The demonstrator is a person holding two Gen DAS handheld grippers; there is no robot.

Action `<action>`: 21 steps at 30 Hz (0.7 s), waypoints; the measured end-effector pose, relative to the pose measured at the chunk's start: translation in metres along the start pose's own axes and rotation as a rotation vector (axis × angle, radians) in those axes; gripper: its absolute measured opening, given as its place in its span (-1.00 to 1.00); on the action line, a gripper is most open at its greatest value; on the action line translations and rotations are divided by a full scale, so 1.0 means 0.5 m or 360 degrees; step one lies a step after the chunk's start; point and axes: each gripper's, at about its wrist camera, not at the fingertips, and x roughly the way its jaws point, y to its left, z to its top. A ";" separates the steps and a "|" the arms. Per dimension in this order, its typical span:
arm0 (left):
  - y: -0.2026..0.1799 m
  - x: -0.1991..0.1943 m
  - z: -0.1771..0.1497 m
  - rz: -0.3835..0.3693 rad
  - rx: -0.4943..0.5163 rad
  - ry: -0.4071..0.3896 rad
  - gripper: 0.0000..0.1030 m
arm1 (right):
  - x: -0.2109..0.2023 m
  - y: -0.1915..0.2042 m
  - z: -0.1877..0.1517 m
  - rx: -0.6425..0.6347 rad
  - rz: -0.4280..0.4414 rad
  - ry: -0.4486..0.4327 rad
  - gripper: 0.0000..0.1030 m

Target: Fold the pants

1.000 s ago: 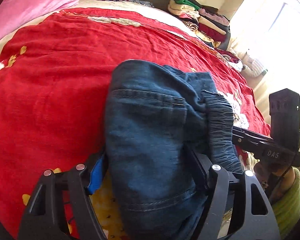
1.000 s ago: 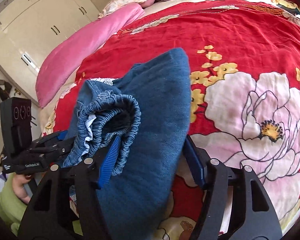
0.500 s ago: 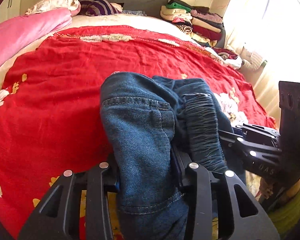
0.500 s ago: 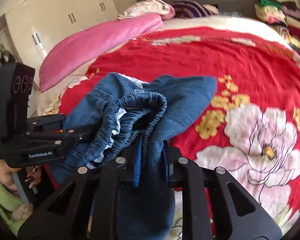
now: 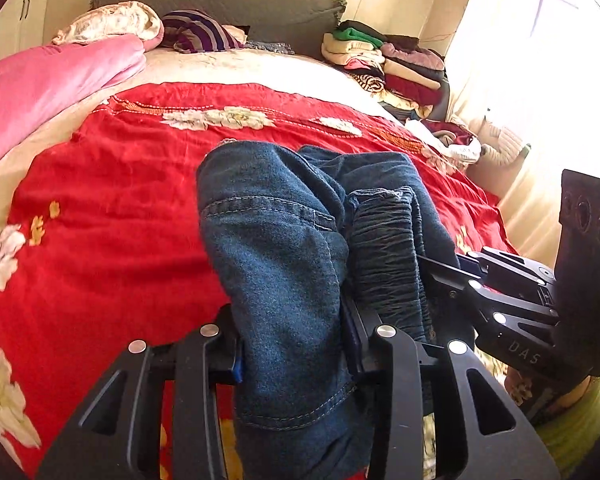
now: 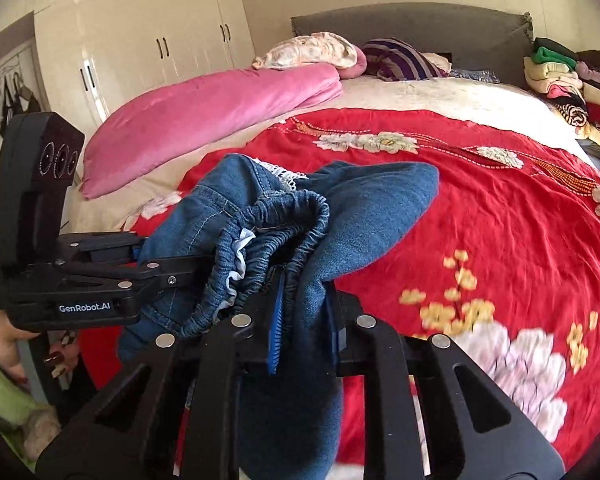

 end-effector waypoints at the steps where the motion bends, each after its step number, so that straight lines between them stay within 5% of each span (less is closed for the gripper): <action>1: 0.000 0.003 0.005 0.0000 0.0002 -0.0001 -0.32 | 0.006 -0.005 0.009 0.0000 -0.0009 -0.0005 -0.78; 21: 0.051 0.082 0.078 0.0014 -0.0004 0.0007 -0.32 | 0.081 -0.039 0.076 0.0009 -0.0072 0.0011 -0.78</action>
